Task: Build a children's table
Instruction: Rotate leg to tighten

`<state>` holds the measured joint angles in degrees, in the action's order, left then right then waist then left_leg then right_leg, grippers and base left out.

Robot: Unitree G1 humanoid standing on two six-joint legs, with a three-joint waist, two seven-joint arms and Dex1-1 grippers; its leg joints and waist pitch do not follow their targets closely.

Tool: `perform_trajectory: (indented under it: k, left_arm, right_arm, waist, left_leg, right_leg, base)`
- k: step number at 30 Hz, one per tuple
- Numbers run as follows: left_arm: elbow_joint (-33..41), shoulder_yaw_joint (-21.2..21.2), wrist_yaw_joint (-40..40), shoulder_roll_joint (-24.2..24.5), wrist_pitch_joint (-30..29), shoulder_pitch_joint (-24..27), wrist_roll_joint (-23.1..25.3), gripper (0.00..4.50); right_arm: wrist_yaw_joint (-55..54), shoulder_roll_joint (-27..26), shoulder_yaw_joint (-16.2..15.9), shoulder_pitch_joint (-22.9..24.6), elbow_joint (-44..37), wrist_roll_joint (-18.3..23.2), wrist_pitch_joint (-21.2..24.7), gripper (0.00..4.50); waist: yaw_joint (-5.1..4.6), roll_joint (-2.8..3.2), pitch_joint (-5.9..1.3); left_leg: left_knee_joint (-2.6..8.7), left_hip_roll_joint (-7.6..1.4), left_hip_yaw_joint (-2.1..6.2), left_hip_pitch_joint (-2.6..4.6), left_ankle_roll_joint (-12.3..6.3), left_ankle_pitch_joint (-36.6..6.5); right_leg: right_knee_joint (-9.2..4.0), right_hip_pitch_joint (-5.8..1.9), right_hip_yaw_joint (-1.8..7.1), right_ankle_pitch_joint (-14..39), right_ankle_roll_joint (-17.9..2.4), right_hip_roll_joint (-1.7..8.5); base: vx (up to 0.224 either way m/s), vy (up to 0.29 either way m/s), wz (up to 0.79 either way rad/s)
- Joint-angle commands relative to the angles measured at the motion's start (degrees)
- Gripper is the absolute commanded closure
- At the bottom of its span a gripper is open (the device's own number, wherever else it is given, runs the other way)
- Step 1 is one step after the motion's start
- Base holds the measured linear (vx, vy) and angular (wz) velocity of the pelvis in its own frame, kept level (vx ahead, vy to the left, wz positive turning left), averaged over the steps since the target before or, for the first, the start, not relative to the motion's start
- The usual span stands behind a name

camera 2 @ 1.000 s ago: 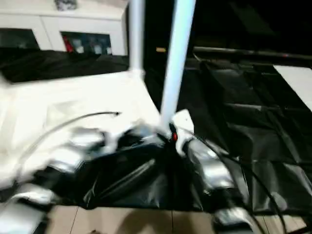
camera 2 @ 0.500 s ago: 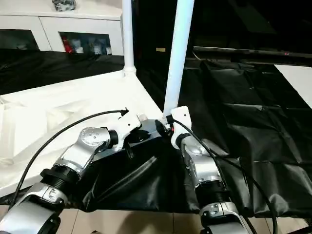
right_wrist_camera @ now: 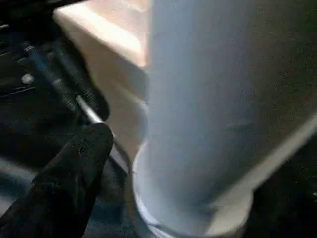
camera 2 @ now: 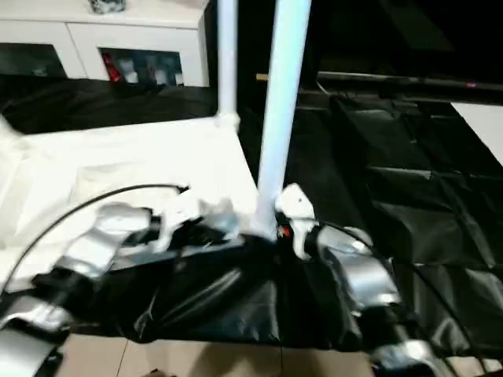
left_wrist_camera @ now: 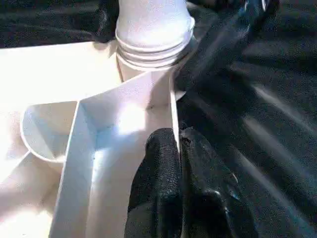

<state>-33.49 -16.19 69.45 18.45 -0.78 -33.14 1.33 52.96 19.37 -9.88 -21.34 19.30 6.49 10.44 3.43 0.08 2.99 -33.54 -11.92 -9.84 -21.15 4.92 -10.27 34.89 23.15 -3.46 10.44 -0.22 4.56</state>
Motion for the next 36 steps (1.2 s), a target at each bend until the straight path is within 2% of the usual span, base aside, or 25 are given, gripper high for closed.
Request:
perform_trajectory:
  k: [1, 3, 4, 7, 11, 16, 17, 18, 20, 22, 24, 25, 26, 28, 29, 30, 31, 32, 33, 35, 36]
  left_arm:
    - [2.9, -1.6, 4.13, 0.17, 1.51, -0.18, -1.3, 4.5]
    - [2.95, -1.72, 5.52, 0.71, 1.56, -0.22, -1.62, 4.5]
    - [2.79, -1.74, 5.54, 0.73, 1.75, -0.32, -1.56, 4.5]
    - [2.34, -1.79, 5.57, 0.65, 1.89, -0.66, -1.47, 4.5]
    - [2.34, -1.83, 5.35, 0.55, 1.71, -0.9, -1.58, 4.5]
    - [2.77, -1.73, 5.44, 0.8, 1.77, -0.25, -1.86, 4.5]
    - [2.5, -1.49, 4.34, 0.77, 2.0, -0.09, -1.47, 4.5]
    - [2.5, -1.49, 4.34, 0.77, 2.0, -0.09, -1.47, 4.5]
    - [1.11, -0.77, -0.26, -0.39, 1.76, -0.64, -0.09, 4.5]
    - [0.8, -0.64, -1.3, -0.68, 1.63, -0.8, 0.19, 4.5]
    - [-0.23, 0.32, -8.59, -3.84, -0.29, -1.67, 1.35, 4.5]
    - [-0.47, 0.63, -11.39, -5.28, -1.17, -2.0, 1.72, 4.5]
    - [-0.49, 0.65, -11.67, -5.43, -1.25, -2.04, 1.75, 4.5]
    - [-1.0, 0.82, -14.9, -7.43, -2.32, -2.5, 2.1, 4.5]
    - [-2.23, 0.89, -19.01, -10.11, -3.37, -3.25, 2.61, 4.5]
    - [-3.0, 0.96, -21.2, -11.65, -3.99, -3.72, 2.83, 4.5]
    - [-3.81, 0.93, -23.51, -13.49, -4.58, -4.33, 3.1, 4.5]
    - [-4.25, 0.91, -24.76, -14.53, -4.91, -4.68, 3.26, 4.5]
    - [-4.48, 0.61, -25.73, -15.84, -5.29, -5.01, 3.64, 4.5]
    - [-4.57, 0.29, -26.14, -16.85, -5.46, -5.23, 3.97, 4.5]
    - [-4.57, 0.28, -26.13, -16.88, -5.45, -5.24, 3.98, 4.5]
  right_arm:
    - [4.01, 1.13, -1.73, 0.2, -3.04, 1.22, 0.55, 0.45]
    - [6.35, 2.3, -2.79, 0.25, -3.76, 1.46, 0.76, 0.45]
    - [6.99, 2.59, -3.06, 0.22, -3.77, 1.37, 0.72, 0.73]
    - [8.37, 3.24, -3.81, 0.1, -3.62, 0.72, 0.56, 0.87]
    - [8.84, 3.46, -4.28, -0.28, -3.51, 0.44, 0.48, 1.28]
    - [9.34, 3.48, -4.75, -0.13, -3.49, 0.45, 0.57, 1.72]
    - [9.22, 3.24, -4.95, 0.16, -3.64, 0.3, 0.74, 1.78]
    - [9.22, 3.24, -4.95, 0.16, -3.64, 0.3, 0.74, 1.83]
    - [6.64, 2.1, -4.52, 0.49, -3.25, -0.29, 0.79, 1.87]
    - [5.97, 1.84, -4.38, 0.53, -3.13, -0.4, 0.8, 1.87]
    - [-4.11, -2.1, -2.05, -0.02, 0.27, -2.48, -0.06, 1.88]
    - [-8.41, -4.0, -1.03, -0.32, 1.58, -3.01, 0.46, 1.88]
    - [-8.85, -4.2, -0.92, -0.35, 1.71, -3.05, 0.54, 1.88]
    - [-13.49, -6.66, 0.06, -0.6, 3.03, -3.4, 1.13, 1.89]
    - [-18.88, -9.83, 0.93, -0.95, 4.46, -3.84, 1.81, 1.89]
    - [-21.9, -11.64, 1.41, -1.21, 5.33, -4.07, 2.2, 1.89]
    - [-25.9, -13.69, 1.95, -1.85, 6.74, -4.65, 2.34, 1.89]
    - [-28.19, -14.85, 2.24, -2.25, 7.58, -5.01, 2.35, 1.89]
    - [-30.15, -16.04, 1.63, -3.36, 9.33, -6.25, 1.96, 1.89]
    - [-30.39, -16.82, 0.63, -4.53, 11.07, -7.39, 1.07, 1.89]
    - [-30.32, -16.84, 0.58, -4.57, 11.13, -7.42, 1.01, 1.89]
  waist:
    - [0.01, -0.03, -3.53]
    - [0.16, 0.04, -3.42]
    - [0.22, 0.05, -3.42]
    - [0.33, -0.09, -3.41]
    - [0.47, -0.34, -3.58]
    - [0.69, -0.27, -3.7]
    - [0.57, -0.8, -3.7]
    - [0.67, -0.64, -3.68]
    - [0.67, -0.69, -3.61]
    - [0.77, -0.67, -3.46]
    - [0.76, -0.81, -3.34]
    - [0.77, -1.11, -3.29]
    - [0.69, -0.99, -3.28]
    - [0.4, -0.98, -3.31]
    - [0.14, -0.62, -3.3]
    - [-0.15, -0.79, -3.3]
    - [-0.25, -0.8, -3.37]
    - [-0.34, -0.67, -3.36]
    - [-0.35, -0.71, -3.38]
    - [-0.44, -0.29, -3.46]
    - [-0.48, -0.43, -3.48]
  left_leg:
    - [3.98, -1.25, -0.19, 0.69, -2.93, -13.79]
    - [4.07, -1.29, -0.18, 0.67, -2.57, -14.09]
    - [4.06, -1.3, -0.18, 0.78, -2.31, -14.48]
    - [4.07, -1.26, -0.15, 0.74, -1.94, -14.69]
    - [3.98, -1.25, -0.1, 0.57, -2.13, -12.94]
    - [3.84, -1.23, -0.14, 0.51, -2.66, -11.26]
    - [3.79, -1.22, -0.25, 0.5, -2.81, -11.23]
    - [3.78, -1.21, -0.2, 0.52, -2.84, -11.26]
    - [3.82, -1.26, -0.22, 0.61, -2.82, -11.58]
    - [3.83, -1.21, -0.28, 0.68, -2.55, -12.12]
    - [3.89, -1.14, -0.29, 0.61, -1.95, -12.85]
    - [3.94, -1.03, -0.25, 0.68, -1.23, -13.13]
    - [4.11, -0.98, -0.05, 0.75, -0.53, -13.82]
    - [4.2, -1.06, -0.01, 0.65, -0.21, -13.83]
    - [4.25, -1.02, 0.04, 0.62, -0.04, -14.16]
    - [4.23, -0.93, -0.02, 0.53, -0.01, -14.21]
    - [4.16, -0.81, 0.01, 0.73, 0.0, -14.54]
    - [4.15, -0.68, -0.03, 0.63, -0.02, -14.2]
    - [4.13, -0.69, -0.03, 0.65, -0.03, -14.22]
    - [4.08, -0.62, 0.03, 0.51, -0.19, -13.8]
    - [4.01, -0.62, -0.06, 0.53, -0.48, -13.95]
  right_leg:
    - [-4.25, -2.94, 2.37, 11.12, -13.46, 2.94]
    - [-4.37, -2.85, 2.43, 12.53, -13.04, 3.02]
    - [-4.43, -2.78, 2.44, 13.05, -12.95, 3.02]
    - [-4.55, -2.77, 2.47, 14.26, -12.66, 3.11]
    - [-4.31, -2.91, 2.42, 12.76, -12.56, 3.11]
    - [-3.94, -3.01, 2.37, 9.9, -13.22, 3.05]
    - [-3.99, -3.01, 2.37, 9.86, -13.22, 2.98]
    - [-3.92, -3.01, 2.36, 10.15, -13.23, 3.07]
    - [-4.1, -2.88, 2.39, 11.7, -12.81, 3.13]
    - [-4.37, -2.74, 2.44, 13.73, -12.2, 3.14]
    - [-4.61, -2.59, 2.45, 16.65, -11.13, 3.19]
    - [-4.82, -2.49, 2.38, 19.18, -10.21, 3.25]
    - [-5.09, -2.46, 2.27, 21.56, -9.34, 3.33]
    - [-5.09, -2.43, 2.35, 20.81, -8.79, 3.18]
    - [-5.01, -2.41, 2.41, 19.93, -8.98, 3.13]
    - [-5.02, -2.38, 2.4, 19.53, -9.07, 3.03]
    - [-5.12, -2.33, 2.39, 19.76, -9.09, 3.01]
    - [-5.14, -2.33, 2.44, 19.88, -8.97, 2.97]
    - [-5.21, -2.38, 2.44, 19.98, -8.85, 3.02]
    - [-5.14, -2.52, 2.43, 18.64, -8.99, 2.98]
    - [-5.26, -2.47, 2.44, 18.37, -9.0, 2.93]
  base:
    - [0.0, 0.0, 0.0]
    - [0.0, 0.0, 0.0]
    - [0.0, 0.0, 0.0]
    - [0.0, 0.0, 0.0]
    - [0.0, 0.0, 0.0]
    - [0.0, 0.0, 0.0]
    - [0.0, 0.0, 0.0]
    - [0.0, 0.0, 0.0]
    - [0.0, 0.0, 0.0]
    - [0.0, 0.0, 0.0]
    - [0.0, 0.0, 0.0]
    - [0.0, 0.0, 0.0]
    - [0.0, 0.0, 0.0]
    - [0.0, 0.0, 0.0]
    - [0.0, 0.0, 0.0]
    - [0.0, 0.0, 0.0]
    - [0.0, 0.0, 0.0]
    - [0.0, 0.0, 0.0]
    - [0.0, 0.0, 0.0]
    - [0.0, 0.0, 0.0]
    - [0.0, 0.0, 0.0]
